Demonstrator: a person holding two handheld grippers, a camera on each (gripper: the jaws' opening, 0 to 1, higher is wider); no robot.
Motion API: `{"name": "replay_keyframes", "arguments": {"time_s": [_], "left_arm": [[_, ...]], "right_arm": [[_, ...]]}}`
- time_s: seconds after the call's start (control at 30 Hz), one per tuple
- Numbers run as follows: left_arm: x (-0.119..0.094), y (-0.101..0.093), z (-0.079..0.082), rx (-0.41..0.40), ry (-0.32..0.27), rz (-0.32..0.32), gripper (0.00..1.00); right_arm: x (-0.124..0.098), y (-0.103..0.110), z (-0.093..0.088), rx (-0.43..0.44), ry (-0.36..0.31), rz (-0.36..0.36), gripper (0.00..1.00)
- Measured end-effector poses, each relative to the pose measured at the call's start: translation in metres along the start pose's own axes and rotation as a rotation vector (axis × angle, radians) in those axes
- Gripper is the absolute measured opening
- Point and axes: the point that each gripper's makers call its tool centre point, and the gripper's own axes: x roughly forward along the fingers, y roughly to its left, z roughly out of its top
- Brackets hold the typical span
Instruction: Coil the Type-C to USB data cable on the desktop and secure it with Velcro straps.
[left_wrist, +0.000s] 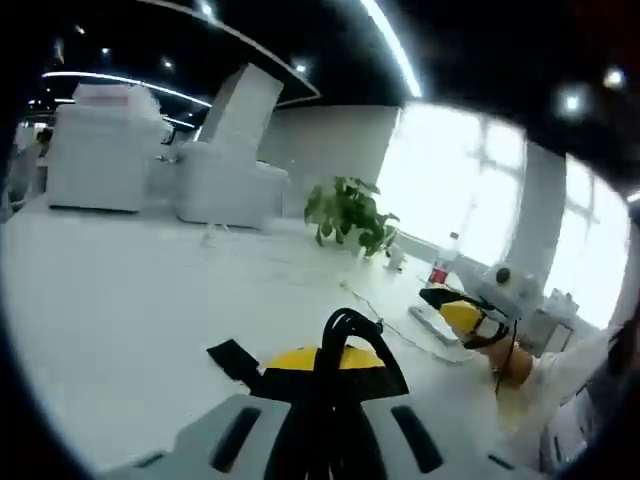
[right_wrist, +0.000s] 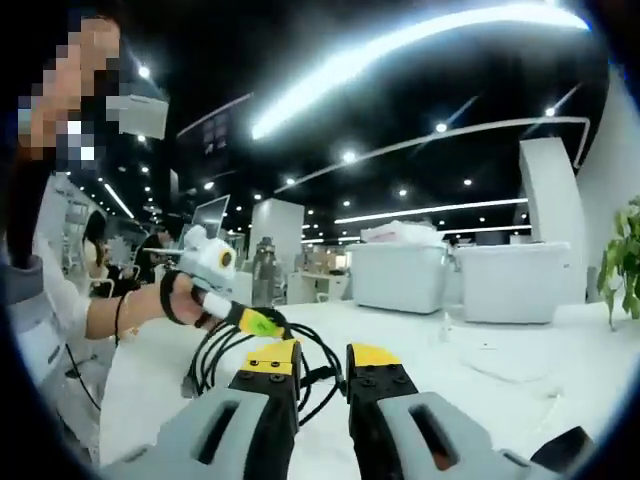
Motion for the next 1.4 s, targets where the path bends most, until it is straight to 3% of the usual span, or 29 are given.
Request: {"name": "replay_keyframes", "arguments": {"time_s": [0.13,0.23,0.33,0.43,0.6,0.83,0.93,1.1,1.17,1.27,1.4], "left_arm": [[0.01,0.028,-0.023,0.236,0.166,0.119,0.04],[0.012,0.028,-0.033,0.351,0.235,0.116,0.05],[0.014,0.028,-0.037,0.459,0.269,0.133,0.06],[0.016,0.027,-0.038,0.486,0.257,0.141,0.06],[0.013,0.03,-0.036,0.454,0.21,0.148,0.1],[0.005,0.023,-0.028,0.467,0.146,0.133,0.16],[0.002,0.023,-0.026,0.481,0.138,0.138,0.2],[-0.01,0.037,-0.02,0.591,0.157,0.201,0.27],[-0.013,0.046,-0.014,0.623,0.153,0.259,0.27],[-0.012,0.052,-0.017,0.665,0.179,0.286,0.23],[-0.01,0.058,-0.016,0.844,0.218,0.348,0.16]], "right_arm": [[0.022,0.026,-0.009,-0.051,0.043,0.079,0.23],[0.036,0.042,-0.017,-0.095,0.094,0.139,0.23],[0.048,0.05,-0.035,-0.215,0.177,0.164,0.24],[0.055,0.06,-0.049,-0.325,0.235,0.21,0.26],[0.065,0.064,-0.063,-0.514,0.299,0.233,0.26],[0.082,0.061,-0.073,-0.767,0.348,0.206,0.18],[0.087,0.062,-0.072,-0.758,0.335,0.199,0.15],[0.092,0.055,-0.059,-0.782,0.298,0.172,0.02],[0.095,0.052,-0.057,-0.719,0.304,0.17,0.02],[0.101,0.045,-0.051,-0.633,0.307,0.168,0.02],[0.112,0.034,-0.046,-0.57,0.316,0.166,0.02]]}}
